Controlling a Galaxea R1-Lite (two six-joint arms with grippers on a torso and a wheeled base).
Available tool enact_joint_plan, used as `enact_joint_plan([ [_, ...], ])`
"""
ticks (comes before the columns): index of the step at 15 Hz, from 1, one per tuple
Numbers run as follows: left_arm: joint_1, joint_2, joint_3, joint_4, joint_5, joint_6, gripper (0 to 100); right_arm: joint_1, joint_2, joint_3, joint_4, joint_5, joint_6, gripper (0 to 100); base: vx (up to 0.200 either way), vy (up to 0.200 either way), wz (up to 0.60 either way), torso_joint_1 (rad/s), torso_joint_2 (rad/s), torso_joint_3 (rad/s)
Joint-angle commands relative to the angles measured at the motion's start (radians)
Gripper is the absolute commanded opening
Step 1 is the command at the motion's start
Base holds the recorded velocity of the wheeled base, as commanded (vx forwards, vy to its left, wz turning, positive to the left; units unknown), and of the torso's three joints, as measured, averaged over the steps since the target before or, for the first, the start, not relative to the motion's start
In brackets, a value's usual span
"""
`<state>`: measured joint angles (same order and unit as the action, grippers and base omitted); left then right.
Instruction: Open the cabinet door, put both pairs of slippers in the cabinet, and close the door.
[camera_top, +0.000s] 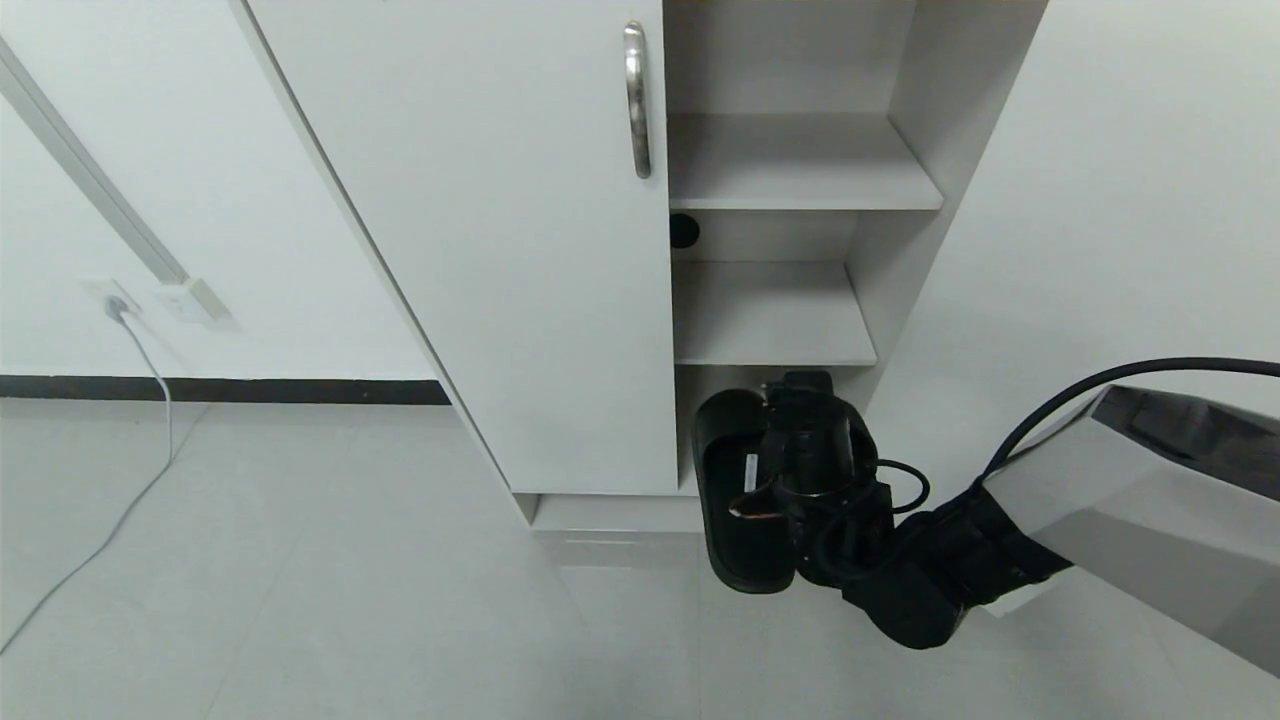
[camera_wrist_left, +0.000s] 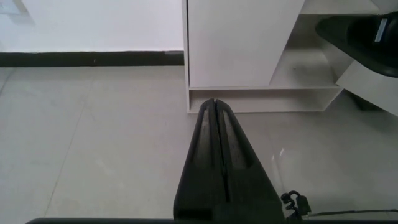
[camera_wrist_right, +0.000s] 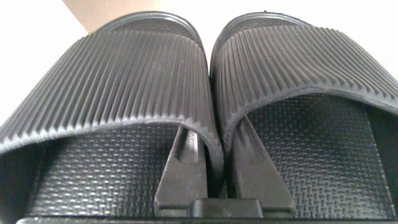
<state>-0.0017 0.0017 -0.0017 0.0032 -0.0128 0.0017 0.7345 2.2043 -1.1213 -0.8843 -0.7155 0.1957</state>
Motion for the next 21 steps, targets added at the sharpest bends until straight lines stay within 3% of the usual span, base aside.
enact_joint_plan([
  [1,0.0,0.001,0.0,0.0,0.0,0.0,0,0.005,-0.038,0.063,-0.125,-0.001,-0.091,0,0.0,0.0,0.0,0.0,0.0,0.0],
  [3,0.0,0.001,0.0,0.0,0.0,0.0,0,0.01,-0.038,0.101,-0.26,-0.001,-0.182,0,0.0,0.0,0.0,0.0,0.0,0.0],
  [6,0.0,0.001,0.0,0.0,0.0,0.0,0,0.006,-0.005,0.11,-0.332,-0.001,-0.22,0,0.0,0.0,0.0,0.0,0.0,0.0],
  [15,0.0,0.001,0.0,0.0,0.0,0.0,0,-0.012,0.054,0.1,-0.338,0.001,-0.219,0,0.0,0.0,0.0,0.0,0.0,0.0],
  [21,0.0,0.001,0.0,0.0,-0.001,0.0,0,-0.027,0.066,0.083,-0.34,0.001,-0.219,0,0.2,0.0,0.0,0.002,0.0,-0.002],
])
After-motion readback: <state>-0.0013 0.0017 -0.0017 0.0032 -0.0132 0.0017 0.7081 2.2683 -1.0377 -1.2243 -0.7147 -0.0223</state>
